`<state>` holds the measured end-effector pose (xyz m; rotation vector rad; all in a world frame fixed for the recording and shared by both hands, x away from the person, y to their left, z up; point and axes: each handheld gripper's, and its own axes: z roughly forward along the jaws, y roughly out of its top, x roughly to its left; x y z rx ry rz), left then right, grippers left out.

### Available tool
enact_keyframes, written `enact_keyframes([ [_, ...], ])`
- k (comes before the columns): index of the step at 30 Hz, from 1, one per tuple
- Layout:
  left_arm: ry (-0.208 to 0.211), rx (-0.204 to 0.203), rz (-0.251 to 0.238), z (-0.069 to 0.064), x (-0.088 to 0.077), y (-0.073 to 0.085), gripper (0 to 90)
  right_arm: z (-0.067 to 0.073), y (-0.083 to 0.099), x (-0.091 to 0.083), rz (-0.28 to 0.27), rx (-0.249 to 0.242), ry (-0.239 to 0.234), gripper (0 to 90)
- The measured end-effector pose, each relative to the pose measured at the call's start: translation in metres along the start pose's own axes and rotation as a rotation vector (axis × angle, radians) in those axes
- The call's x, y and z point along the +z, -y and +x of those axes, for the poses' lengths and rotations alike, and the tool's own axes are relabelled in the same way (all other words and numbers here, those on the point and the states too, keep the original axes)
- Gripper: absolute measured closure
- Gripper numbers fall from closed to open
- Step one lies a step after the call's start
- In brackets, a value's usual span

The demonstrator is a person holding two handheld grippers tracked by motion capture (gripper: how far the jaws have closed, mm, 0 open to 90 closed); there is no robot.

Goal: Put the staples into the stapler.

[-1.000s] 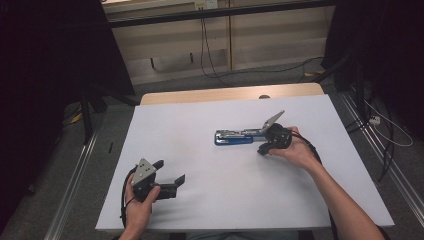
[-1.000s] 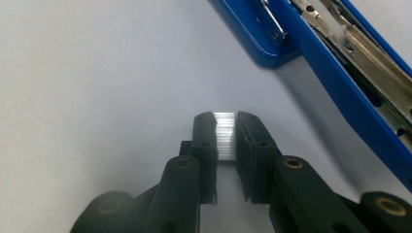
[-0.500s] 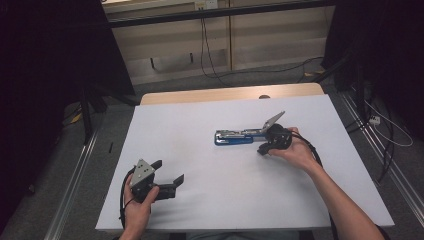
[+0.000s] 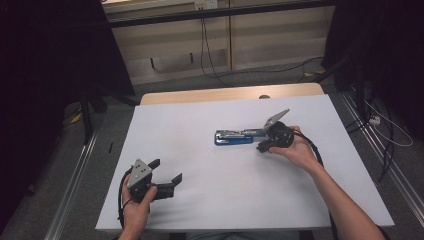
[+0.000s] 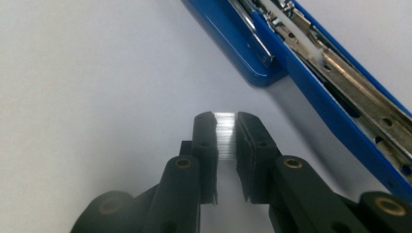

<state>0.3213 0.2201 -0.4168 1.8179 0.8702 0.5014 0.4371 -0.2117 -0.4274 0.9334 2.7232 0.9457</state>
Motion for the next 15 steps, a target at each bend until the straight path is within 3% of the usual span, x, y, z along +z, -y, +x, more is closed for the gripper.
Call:
enact_keyframes([
  [15, -0.003, -0.007, 0.005, -0.001, 0.000, 0.000, 5.2, 0.002, -0.005, -0.012, -0.069, -0.017, 0.014, 79.2],
])
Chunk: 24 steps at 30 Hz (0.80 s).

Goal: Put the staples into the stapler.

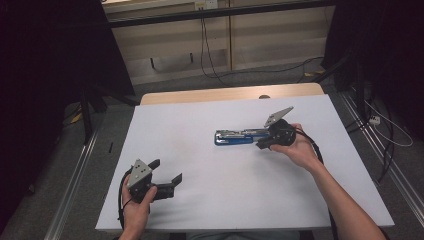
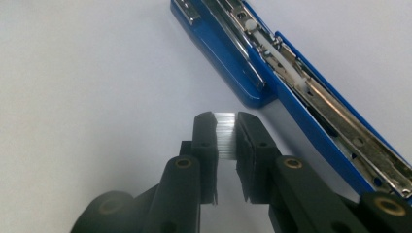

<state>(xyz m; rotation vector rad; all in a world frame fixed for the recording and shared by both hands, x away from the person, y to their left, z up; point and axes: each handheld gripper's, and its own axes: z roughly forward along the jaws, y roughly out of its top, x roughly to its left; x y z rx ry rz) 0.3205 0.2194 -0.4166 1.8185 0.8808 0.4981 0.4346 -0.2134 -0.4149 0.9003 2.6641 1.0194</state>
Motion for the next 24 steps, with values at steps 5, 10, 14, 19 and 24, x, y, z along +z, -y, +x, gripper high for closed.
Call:
enact_keyframes([
  [5, 0.001, 0.000, 0.000, 0.001, 0.000, 0.000, 5.2, 0.001, -0.003, -0.003, -0.020, -0.009, 0.002, 79.2],
  [10, -0.001, -0.006, -0.003, 0.002, 0.002, 0.000, 5.2, 0.000, -0.008, -0.005, -0.032, -0.014, 0.010, 79.2],
  [14, 0.001, -0.003, -0.001, 0.002, 0.002, 0.000, 5.2, -0.001, -0.013, -0.008, -0.056, -0.013, 0.009, 79.2],
  [19, 0.003, 0.001, 0.003, 0.002, 0.002, -0.001, 5.2, -0.003, -0.021, -0.011, -0.066, -0.028, 0.010, 79.2],
  [24, -0.002, -0.004, 0.006, 0.003, 0.002, 0.000, 5.2, -0.005, -0.028, -0.012, -0.088, -0.028, -0.001, 79.2],
])
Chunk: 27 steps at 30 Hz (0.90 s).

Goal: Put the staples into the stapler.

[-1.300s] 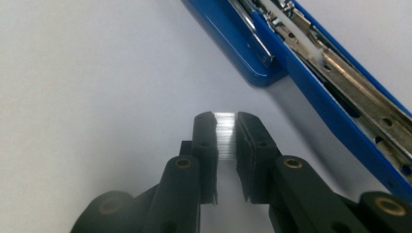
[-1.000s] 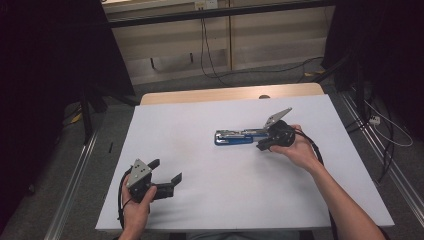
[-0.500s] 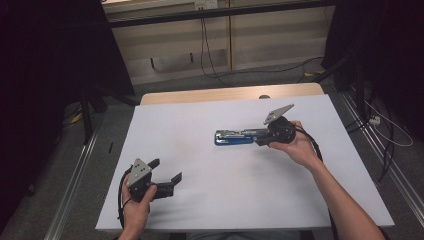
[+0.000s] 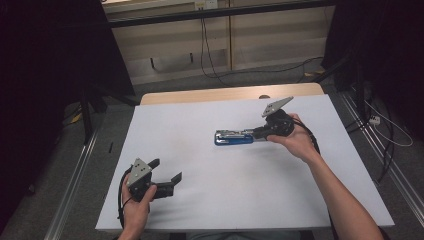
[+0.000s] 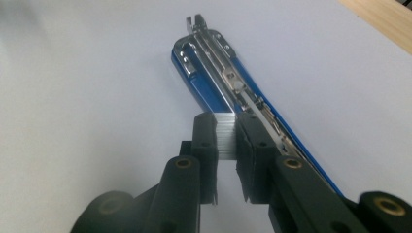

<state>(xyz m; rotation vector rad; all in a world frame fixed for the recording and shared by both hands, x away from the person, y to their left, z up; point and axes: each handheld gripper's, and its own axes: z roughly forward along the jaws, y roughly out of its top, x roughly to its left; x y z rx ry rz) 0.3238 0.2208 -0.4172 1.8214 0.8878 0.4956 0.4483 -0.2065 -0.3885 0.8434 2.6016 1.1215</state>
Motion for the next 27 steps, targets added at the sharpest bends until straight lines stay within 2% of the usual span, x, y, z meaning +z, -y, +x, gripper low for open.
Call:
enact_keyframes([
  [6, 0.003, 0.001, 0.000, 0.000, 0.000, 0.000, 5.2, -0.004, -0.005, 0.004, -0.016, 0.033, -0.009, 79.2],
  [17, -0.002, -0.002, 0.000, 0.001, 0.000, 0.000, 5.2, -0.006, -0.011, 0.012, -0.068, 0.038, -0.022, 79.2],
  [22, -0.001, -0.005, 0.001, 0.001, 0.001, 0.000, 5.2, -0.008, -0.014, 0.015, -0.074, 0.035, -0.026, 79.2],
  [27, 0.006, 0.003, 0.006, 0.000, 0.002, 0.001, 5.2, -0.007, -0.025, 0.020, -0.070, 0.005, -0.031, 79.2],
])
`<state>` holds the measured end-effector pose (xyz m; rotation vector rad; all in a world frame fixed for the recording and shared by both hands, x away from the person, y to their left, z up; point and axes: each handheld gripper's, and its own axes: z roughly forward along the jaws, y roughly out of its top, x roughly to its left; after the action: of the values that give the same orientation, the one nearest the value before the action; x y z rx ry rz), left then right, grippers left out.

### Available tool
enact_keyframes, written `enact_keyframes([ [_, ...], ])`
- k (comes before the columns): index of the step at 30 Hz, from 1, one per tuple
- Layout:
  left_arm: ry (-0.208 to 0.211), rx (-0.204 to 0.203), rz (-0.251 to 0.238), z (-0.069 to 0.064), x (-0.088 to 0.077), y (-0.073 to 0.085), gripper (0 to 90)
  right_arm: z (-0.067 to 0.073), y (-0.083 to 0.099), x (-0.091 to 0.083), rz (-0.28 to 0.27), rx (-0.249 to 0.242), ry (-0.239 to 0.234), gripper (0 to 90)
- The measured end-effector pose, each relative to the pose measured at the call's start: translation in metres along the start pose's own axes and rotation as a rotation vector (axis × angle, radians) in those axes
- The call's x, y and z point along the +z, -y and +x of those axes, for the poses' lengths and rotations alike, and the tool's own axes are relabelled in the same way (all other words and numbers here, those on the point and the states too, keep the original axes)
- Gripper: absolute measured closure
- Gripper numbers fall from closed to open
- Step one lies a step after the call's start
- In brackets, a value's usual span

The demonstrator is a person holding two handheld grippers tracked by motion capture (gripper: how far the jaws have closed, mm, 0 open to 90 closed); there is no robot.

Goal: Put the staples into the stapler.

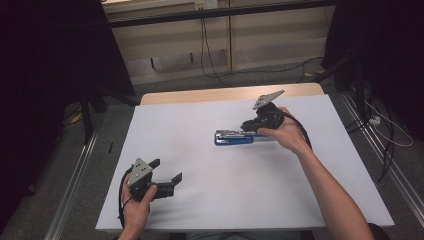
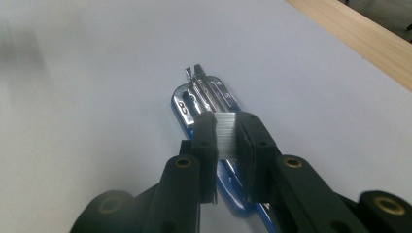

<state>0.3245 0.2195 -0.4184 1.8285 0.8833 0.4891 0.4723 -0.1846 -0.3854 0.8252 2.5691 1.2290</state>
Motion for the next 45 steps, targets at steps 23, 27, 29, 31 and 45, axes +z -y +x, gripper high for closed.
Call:
enact_keyframes([
  [23, -0.008, -0.022, -0.007, 0.006, 0.000, 0.001, 5.4, -0.002, -0.027, 0.025, -0.008, -0.054, -0.033, 79.2],
  [27, -0.007, -0.024, -0.006, 0.007, 0.001, 0.001, 5.4, -0.003, -0.031, 0.030, -0.002, -0.071, -0.042, 79.2],
  [29, -0.006, -0.020, -0.004, 0.009, 0.003, 0.001, 5.5, -0.004, -0.036, 0.034, 0.001, -0.080, -0.048, 79.2],
  [31, -0.005, -0.022, 0.000, 0.009, 0.002, 0.001, 5.5, -0.004, -0.038, 0.035, -0.001, -0.081, -0.048, 79.2],
  [45, 0.000, -0.027, -0.006, 0.008, 0.003, 0.001, 5.5, 0.000, -0.053, 0.050, 0.003, -0.117, -0.066, 79.2],
])
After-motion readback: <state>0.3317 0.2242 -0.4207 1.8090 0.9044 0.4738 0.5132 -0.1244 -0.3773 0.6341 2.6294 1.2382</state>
